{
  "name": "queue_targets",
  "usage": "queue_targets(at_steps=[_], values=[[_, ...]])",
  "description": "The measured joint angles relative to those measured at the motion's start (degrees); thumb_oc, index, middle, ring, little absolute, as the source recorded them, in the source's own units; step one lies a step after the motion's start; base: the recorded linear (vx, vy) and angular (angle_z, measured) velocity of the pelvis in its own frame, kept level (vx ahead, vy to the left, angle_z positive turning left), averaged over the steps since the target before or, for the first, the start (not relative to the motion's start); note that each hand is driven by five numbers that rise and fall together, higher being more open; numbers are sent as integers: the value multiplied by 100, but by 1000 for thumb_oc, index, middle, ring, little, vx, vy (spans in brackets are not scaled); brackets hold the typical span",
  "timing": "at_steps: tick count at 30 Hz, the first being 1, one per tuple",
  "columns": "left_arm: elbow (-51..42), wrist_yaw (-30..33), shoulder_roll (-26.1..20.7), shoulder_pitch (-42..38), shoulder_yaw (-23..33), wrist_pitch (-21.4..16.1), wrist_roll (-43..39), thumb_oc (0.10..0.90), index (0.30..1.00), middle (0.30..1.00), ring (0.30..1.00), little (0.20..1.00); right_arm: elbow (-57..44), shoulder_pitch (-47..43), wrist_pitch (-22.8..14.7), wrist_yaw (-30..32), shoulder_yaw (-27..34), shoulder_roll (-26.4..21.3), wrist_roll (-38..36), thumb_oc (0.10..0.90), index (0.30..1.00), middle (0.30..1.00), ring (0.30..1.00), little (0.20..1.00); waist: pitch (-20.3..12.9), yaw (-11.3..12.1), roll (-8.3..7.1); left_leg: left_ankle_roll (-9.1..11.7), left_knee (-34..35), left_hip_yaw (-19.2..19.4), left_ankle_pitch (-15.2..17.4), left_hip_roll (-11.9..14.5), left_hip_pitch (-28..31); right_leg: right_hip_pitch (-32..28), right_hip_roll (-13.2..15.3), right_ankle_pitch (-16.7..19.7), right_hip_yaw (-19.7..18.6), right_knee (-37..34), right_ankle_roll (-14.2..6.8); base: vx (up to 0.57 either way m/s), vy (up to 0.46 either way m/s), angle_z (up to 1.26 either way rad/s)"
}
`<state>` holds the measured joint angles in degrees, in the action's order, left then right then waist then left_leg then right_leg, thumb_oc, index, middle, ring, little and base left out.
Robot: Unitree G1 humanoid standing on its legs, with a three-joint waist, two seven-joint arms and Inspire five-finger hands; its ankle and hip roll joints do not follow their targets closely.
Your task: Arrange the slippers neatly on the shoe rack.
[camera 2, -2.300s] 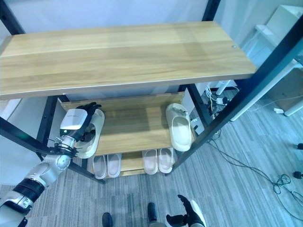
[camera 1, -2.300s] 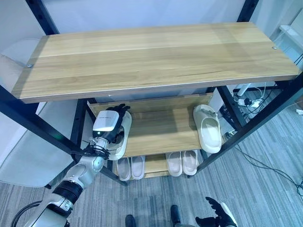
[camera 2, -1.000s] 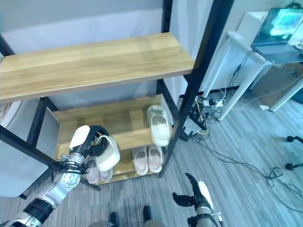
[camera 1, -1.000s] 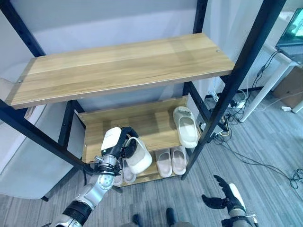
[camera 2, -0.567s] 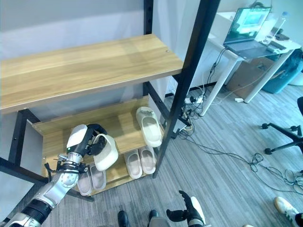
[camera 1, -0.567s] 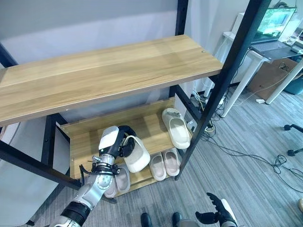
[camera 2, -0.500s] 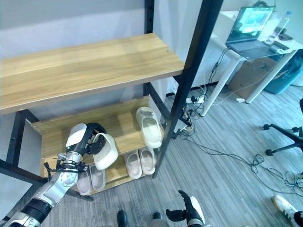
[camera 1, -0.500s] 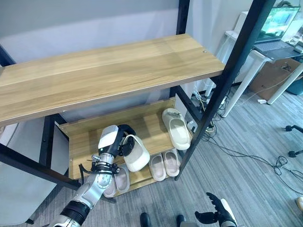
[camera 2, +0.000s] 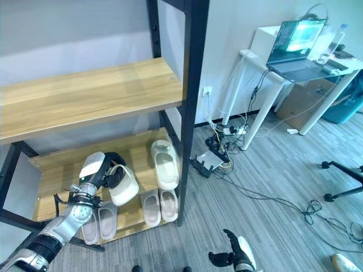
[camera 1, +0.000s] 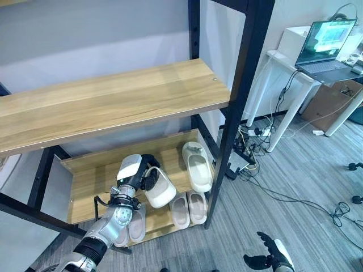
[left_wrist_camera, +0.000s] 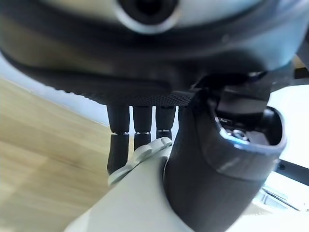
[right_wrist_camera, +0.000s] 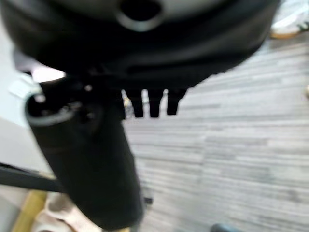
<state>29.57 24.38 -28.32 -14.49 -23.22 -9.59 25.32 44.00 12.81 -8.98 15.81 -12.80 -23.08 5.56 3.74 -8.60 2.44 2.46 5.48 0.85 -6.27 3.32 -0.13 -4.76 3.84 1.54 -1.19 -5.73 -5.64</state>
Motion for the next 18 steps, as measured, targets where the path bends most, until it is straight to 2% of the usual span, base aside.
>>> queue_targets(at_steps=[6,8,18], values=[[28,23,-4,-191,-109,78,3,400,300,300,300,300,-245,299,-28,9,-6,-61,-36,800,900,900,900,900,-122,-23,-11,35,1,-8,-28,8,-271,298,-12,23,3,0,28,2,-12,0],[28,131,-5,-416,-168,93,9,400,300,300,300,300,-204,270,-41,29,-31,-55,-63,800,900,900,900,900,-151,-20,-16,25,0,-13,-91,-5,-541,543,-4,99,5,2,57,16,16,1],[17,390,-13,-755,-396,127,182,400,300,300,300,300,-268,154,-52,101,-152,-56,-52,800,900,900,900,900,-139,-184,-43,-2,-27,22,-84,-82,-738,755,80,123,4,41,12,24,36,-1]])
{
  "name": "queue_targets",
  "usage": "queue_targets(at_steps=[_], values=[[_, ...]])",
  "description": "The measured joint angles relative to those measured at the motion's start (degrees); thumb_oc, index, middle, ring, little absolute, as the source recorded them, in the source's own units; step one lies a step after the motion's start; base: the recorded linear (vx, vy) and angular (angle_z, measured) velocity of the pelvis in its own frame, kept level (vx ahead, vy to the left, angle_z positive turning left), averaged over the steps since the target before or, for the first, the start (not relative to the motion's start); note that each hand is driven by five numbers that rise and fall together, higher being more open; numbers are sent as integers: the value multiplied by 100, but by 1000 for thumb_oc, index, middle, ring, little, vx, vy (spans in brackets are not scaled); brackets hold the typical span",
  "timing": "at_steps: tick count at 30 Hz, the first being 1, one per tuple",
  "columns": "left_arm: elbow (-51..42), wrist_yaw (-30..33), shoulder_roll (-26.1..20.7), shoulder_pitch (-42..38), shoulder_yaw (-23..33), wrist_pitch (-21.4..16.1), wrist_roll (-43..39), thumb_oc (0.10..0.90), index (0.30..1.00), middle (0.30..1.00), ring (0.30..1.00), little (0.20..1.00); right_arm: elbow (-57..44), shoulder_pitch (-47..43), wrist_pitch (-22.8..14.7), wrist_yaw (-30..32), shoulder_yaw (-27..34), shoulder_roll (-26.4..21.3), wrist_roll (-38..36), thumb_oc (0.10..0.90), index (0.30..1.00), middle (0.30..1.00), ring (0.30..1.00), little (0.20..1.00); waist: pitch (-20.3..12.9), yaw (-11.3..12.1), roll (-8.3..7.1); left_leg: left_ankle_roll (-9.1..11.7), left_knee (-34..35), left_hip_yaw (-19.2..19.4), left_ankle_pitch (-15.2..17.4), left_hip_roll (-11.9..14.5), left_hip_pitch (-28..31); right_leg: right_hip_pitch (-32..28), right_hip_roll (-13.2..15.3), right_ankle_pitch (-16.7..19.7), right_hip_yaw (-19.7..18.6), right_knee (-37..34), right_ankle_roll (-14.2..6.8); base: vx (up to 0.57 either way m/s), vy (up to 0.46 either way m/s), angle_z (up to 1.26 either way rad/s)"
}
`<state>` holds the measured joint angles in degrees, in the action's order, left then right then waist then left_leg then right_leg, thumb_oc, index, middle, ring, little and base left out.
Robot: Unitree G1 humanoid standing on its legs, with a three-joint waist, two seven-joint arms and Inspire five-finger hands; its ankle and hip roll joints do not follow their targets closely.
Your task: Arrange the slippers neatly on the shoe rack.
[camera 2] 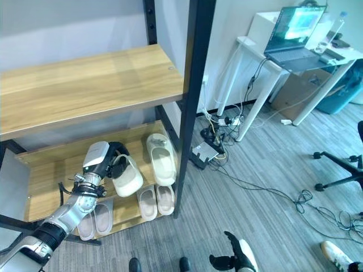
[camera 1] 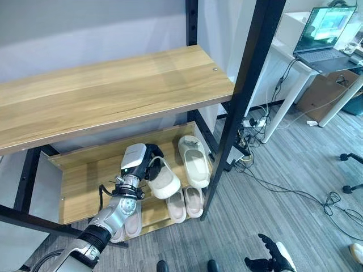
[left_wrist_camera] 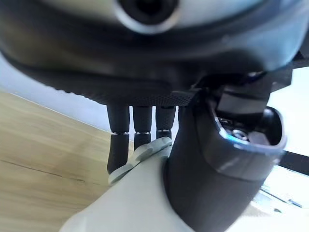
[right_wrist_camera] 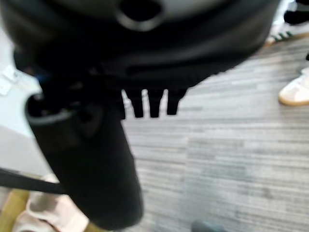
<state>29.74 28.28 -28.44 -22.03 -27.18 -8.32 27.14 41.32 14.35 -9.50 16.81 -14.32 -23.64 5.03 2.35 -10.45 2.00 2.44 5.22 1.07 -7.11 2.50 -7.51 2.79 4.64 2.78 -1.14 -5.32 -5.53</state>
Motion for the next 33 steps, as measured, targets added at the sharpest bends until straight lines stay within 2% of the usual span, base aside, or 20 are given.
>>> queue_targets(at_steps=[6,8,11,15,24,28,29,30,33], values=[[0,51,-11,-420,-224,1,154,400,300,300,300,300,68,-125,-11,-3,-170,7,2,800,900,900,900,900,51,-5,-49,-2,1,30,-16,-18,-243,267,13,35,-46,0,-23,2,38,-4],[8,143,-23,-538,-257,9,314,400,300,300,300,300,70,-137,-11,0,-198,6,7,800,900,900,900,900,110,-21,-110,-7,-3,75,-21,-21,-275,320,24,44,-68,0,-29,-30,41,-7],[145,279,-251,-1156,-676,109,609,400,300,300,300,300,90,-302,-20,62,-297,-25,59,800,900,900,900,900,229,-8,-146,-15,-3,97,-73,-37,-511,558,42,109,-73,1,-57,0,28,-3],[308,357,-293,-1659,-858,209,850,400,300,300,300,300,102,-411,-68,106,-337,-21,59,800,900,900,900,900,344,-20,-212,-25,-4,146,-82,-64,-624,686,74,129,-92,1,-79,4,28,-3],[106,527,-495,-1749,-774,234,1001,400,300,300,300,300,246,-610,-174,122,-336,18,57,800,900,900,900,900,493,7,-381,-25,-5,152,-82,-59,-711,772,65,128,-86,2,-81,21,19,0],[-62,626,-546,-1577,-560,245,1096,400,300,300,300,300,345,-632,-174,154,-334,33,59,800,900,900,900,900,629,31,-392,-24,-3,148,-80,-64,-653,705,68,126,-75,2,-83,12,8,0],[-61,626,-565,-1577,-569,246,1121,543,514,514,514,514,368,-634,-177,156,-334,36,59,800,900,900,900,900,633,37,-392,-25,-3,148,-81,-64,-652,705,67,126,-76,2,-83,0,0,0],[-60,625,-583,-1577,-582,246,1122,800,900,900,900,900,449,-662,-185,162,-335,51,59,800,900,900,900,900,633,39,-392,-25,-4,147,-81,-63,-641,694,67,126,-75,2,-83,0,0,0],[-60,620,-583,-1577,-584,248,1120,800,900,900,900,900,572,-730,-174,173,-352,52,59,800,900,900,900,900,633,45,-392,-25,-3,147,-81,-64,-627,683,69,126,-76,2,-83,0,0,0]])
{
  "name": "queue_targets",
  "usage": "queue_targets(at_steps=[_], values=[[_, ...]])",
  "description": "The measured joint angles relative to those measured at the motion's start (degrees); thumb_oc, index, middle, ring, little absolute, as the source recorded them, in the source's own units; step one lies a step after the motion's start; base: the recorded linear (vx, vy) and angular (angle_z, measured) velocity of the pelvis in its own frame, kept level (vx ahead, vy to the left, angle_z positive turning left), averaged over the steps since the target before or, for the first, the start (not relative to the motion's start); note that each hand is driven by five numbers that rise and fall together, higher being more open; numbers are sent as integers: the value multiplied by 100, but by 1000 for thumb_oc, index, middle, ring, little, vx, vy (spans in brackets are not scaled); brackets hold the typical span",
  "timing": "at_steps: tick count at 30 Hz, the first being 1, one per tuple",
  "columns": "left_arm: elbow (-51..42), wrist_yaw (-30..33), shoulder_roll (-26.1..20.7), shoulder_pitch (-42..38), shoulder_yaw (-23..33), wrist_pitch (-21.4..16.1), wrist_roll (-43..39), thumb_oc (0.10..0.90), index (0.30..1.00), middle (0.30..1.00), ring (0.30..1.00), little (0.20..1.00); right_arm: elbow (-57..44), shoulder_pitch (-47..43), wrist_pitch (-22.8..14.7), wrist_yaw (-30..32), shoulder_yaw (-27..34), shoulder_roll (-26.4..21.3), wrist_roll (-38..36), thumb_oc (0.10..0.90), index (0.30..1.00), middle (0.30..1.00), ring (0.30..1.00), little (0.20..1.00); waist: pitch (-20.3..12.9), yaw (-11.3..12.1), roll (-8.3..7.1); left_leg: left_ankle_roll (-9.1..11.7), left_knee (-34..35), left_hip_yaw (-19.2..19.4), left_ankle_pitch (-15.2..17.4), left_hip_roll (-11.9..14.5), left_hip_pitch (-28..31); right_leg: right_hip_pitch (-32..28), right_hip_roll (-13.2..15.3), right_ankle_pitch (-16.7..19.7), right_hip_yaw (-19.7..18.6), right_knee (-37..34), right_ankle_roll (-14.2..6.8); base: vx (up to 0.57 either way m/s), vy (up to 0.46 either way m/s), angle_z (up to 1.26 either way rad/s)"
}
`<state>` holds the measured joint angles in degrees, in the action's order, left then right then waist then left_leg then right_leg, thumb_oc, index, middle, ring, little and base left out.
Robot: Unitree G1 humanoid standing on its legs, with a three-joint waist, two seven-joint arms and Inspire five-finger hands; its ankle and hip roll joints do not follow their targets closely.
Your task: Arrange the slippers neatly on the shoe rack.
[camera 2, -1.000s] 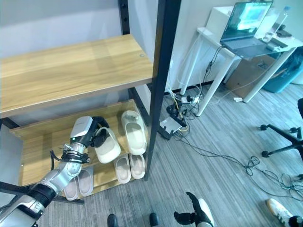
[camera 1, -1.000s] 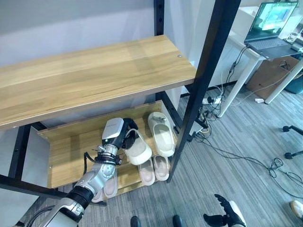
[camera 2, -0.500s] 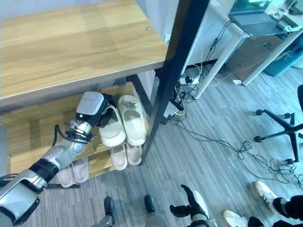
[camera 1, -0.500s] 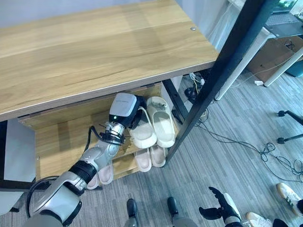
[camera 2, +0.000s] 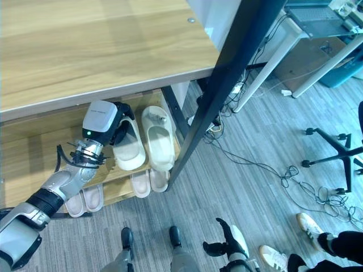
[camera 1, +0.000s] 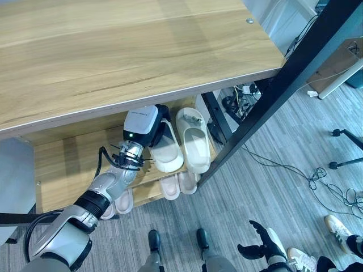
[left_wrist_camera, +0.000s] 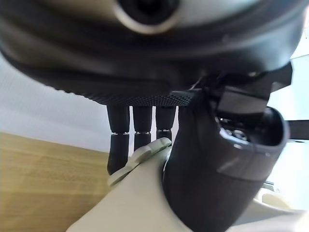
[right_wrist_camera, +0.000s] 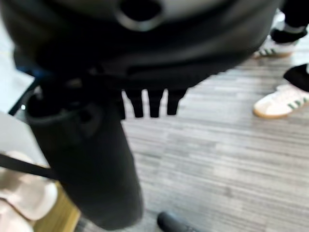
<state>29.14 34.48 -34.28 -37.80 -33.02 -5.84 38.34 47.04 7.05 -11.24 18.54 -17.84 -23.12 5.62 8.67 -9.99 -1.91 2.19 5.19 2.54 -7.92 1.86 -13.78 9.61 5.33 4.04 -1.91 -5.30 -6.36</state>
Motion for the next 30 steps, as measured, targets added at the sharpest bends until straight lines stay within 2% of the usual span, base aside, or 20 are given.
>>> queue_targets(at_steps=[13,19,25,30], values=[[-64,-212,6,151,-71,-30,-33,800,900,900,900,900,30,-77,-21,51,-85,18,44,800,900,900,900,900,2,13,4,0,0,1,0,4,101,-94,-1,0,-5,0,0,0,0,0],[-146,-328,9,281,-37,-81,-306,800,900,900,900,900,164,-59,-5,45,-77,25,31,800,900,900,900,900,11,74,18,0,0,2,0,3,202,-186,1,0,-12,-1,0,0,0,0],[-559,-525,14,941,371,-332,-745,800,900,900,900,900,-46,-27,-9,-91,-41,25,-24,800,900,900,900,900,63,165,157,1,5,1,3,19,316,-307,-10,-4,-6,-3,-2,0,0,0],[-679,-557,8,1227,675,-361,-1070,800,900,900,900,900,-206,20,-45,-199,-21,26,-23,800,900,900,900,900,61,211,159,-1,3,0,0,10,336,-329,-2,1,-5,-3,2,0,0,0]])
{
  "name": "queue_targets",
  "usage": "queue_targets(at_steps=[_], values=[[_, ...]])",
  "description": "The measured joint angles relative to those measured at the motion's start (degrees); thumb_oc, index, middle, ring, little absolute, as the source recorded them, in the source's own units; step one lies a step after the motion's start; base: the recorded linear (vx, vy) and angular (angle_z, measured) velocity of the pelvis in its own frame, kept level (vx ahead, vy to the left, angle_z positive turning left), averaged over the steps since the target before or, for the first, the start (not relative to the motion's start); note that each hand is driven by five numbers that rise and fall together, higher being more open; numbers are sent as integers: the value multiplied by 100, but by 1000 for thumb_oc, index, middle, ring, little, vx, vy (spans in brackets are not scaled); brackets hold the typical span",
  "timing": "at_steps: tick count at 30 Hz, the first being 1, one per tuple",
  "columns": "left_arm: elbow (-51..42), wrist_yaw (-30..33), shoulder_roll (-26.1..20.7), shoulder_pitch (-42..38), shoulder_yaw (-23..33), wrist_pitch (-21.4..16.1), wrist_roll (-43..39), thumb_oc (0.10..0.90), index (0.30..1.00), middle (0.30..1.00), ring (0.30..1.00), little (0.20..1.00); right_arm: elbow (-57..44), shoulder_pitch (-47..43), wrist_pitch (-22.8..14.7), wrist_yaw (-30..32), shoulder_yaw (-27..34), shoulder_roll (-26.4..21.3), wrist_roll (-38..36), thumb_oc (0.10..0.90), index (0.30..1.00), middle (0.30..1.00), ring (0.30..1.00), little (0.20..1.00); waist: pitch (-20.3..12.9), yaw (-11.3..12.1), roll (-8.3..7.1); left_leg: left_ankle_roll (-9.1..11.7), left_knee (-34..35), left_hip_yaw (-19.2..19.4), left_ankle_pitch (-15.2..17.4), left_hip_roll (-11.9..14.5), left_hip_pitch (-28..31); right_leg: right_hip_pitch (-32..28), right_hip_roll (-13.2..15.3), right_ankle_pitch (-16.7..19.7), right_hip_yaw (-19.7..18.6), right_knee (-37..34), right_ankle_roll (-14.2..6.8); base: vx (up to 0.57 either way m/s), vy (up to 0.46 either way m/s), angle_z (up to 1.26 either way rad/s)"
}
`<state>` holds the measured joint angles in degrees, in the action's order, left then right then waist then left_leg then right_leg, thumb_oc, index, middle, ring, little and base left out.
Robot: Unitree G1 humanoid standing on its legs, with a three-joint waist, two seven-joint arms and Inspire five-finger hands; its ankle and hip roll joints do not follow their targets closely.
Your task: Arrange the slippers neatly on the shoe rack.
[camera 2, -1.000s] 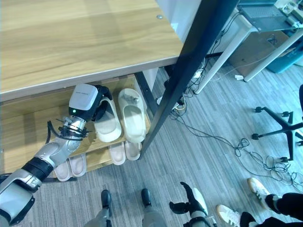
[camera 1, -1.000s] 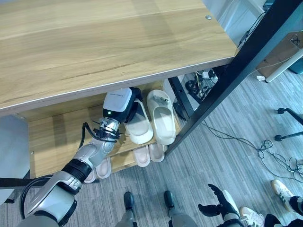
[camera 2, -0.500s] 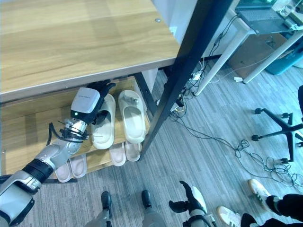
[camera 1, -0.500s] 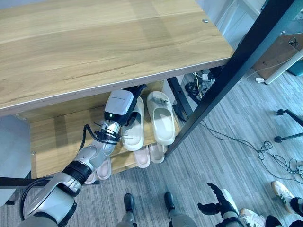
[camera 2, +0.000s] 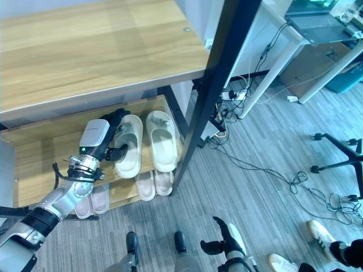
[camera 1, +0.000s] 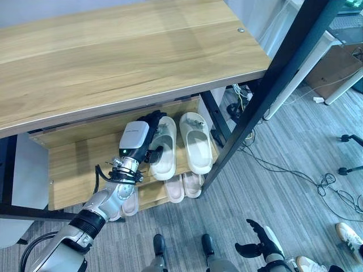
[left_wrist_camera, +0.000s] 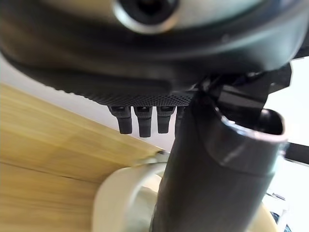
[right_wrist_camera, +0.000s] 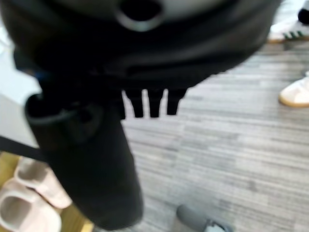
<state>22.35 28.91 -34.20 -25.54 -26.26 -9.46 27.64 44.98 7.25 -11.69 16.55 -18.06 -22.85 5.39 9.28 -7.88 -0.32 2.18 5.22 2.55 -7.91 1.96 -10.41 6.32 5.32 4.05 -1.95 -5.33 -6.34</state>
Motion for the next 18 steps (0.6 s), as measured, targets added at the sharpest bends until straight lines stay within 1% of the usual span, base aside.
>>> queue_targets(at_steps=[3,8,12,14,18], values=[[-135,-79,-15,71,102,0,-60,800,900,900,900,900,-93,126,2,-75,-12,1,13,800,900,900,900,900,0,82,0,0,-1,-3,1,-2,106,-113,0,-6,8,1,-4,6,-11,1],[-351,-124,-14,266,417,-45,-179,800,900,900,900,900,-94,148,5,-152,6,5,10,800,900,900,900,900,-9,80,7,1,6,-20,2,8,203,-210,-7,-10,16,0,-8,4,-7,1],[-457,-446,90,679,785,-157,-1167,800,900,900,900,900,-98,210,11,-249,52,5,5,800,900,900,900,900,-42,81,29,5,26,-22,15,7,285,-293,-5,-15,15,-18,-10,0,0,0],[-496,-526,281,1024,956,-222,-1817,800,900,900,900,900,-117,289,34,-270,78,5,1,800,900,900,900,900,-87,83,68,0,27,-23,17,7,289,-297,-5,-14,15,-37,-9,0,0,0],[-487,-993,380,1506,1005,-306,-3203,800,900,900,900,900,-351,421,69,-371,178,3,-1,800,900,900,900,900,-126,82,122,-8,26,-30,11,5,343,-359,-3,-13,16,-38,-7,0,0,0]])
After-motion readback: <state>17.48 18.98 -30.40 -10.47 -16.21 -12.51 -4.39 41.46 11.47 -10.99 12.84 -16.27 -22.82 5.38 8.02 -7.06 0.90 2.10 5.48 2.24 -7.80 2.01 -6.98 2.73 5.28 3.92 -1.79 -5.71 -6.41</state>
